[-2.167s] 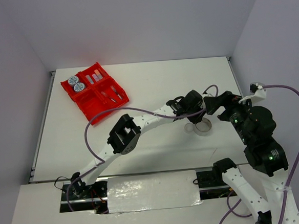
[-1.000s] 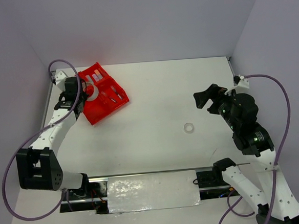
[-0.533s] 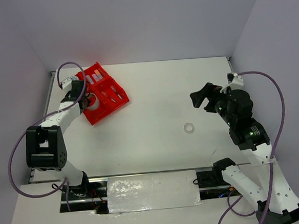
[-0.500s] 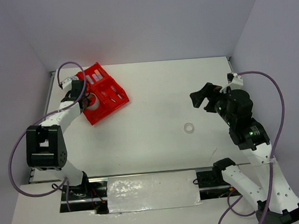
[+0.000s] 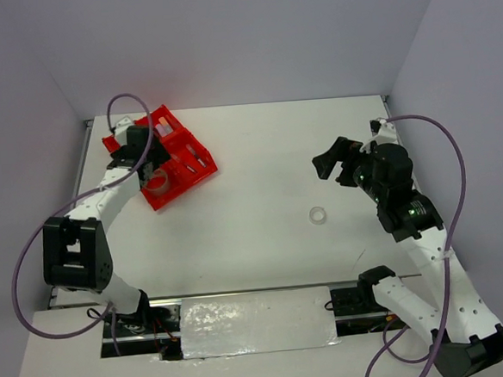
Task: Sort the stationery into containers
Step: Place the stationery in the storage box, then pick up the stationery from the center of the board.
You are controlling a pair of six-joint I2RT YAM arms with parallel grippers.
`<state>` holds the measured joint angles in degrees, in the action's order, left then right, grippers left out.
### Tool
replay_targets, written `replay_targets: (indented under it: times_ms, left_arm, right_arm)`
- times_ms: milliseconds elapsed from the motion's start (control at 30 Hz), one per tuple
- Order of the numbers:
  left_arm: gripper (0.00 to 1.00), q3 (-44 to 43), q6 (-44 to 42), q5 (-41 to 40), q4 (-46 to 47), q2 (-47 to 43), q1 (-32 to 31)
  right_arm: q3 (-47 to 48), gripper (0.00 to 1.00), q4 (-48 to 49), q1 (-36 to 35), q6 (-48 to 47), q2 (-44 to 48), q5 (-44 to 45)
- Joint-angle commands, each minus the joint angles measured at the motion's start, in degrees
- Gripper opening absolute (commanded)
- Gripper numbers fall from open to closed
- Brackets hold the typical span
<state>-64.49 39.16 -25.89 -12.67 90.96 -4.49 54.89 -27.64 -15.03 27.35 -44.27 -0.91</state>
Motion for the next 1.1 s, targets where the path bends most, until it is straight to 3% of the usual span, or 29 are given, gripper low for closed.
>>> replay_targets:
  times_ms: [0, 100, 167, 300, 400, 633, 867, 1067]
  left_arm:
    - [0.92, -1.8, -5.8, 5.9, 6.4, -5.2, -8.6]
    - [0.9, -2.5, -7.0, 13.0, 9.6, -2.9, -19.7]
    - [0.88, -3.5, -6.6, 12.8, 11.4, 0.4, -32.0]
    - [0.86, -10.4, -5.2, 14.6, 14.7, 8.9, -42.3]
    - [0.83, -17.8, -5.8, 13.9, 10.4, 18.2, -47.0]
    - [0.75, -30.9, -7.3, 15.9, 7.0, 31.8, -50.6]
    - [0.68, -33.3, -9.3, 23.1, 7.1, 36.3, -51.0]
    - [0.64, -34.3, -10.8, 22.4, 4.7, 38.5, -52.2]
  right_arm:
    - [-0.8, 1.0, 2.2, -0.4, 0.3, -0.5, 0.2]
    - [-0.6, 1.0, 0.1, -0.4, 2.2, 2.0, 7.9]
    - [0.2, 1.0, -2.4, -0.4, 3.7, 4.4, 14.0]
    - [1.5, 1.0, -5.2, -0.4, 3.2, 7.6, 17.6]
    - [2.0, 1.0, -6.7, -0.4, 3.4, 10.2, 18.3]
    - [2.8, 1.0, -8.5, -0.3, 1.8, 13.3, 19.6]
    - [2.6, 1.0, -8.0, -0.4, 0.6, 12.5, 18.0]
    - [2.1, 1.0, -7.3, -0.4, 0.4, 11.5, 16.1]
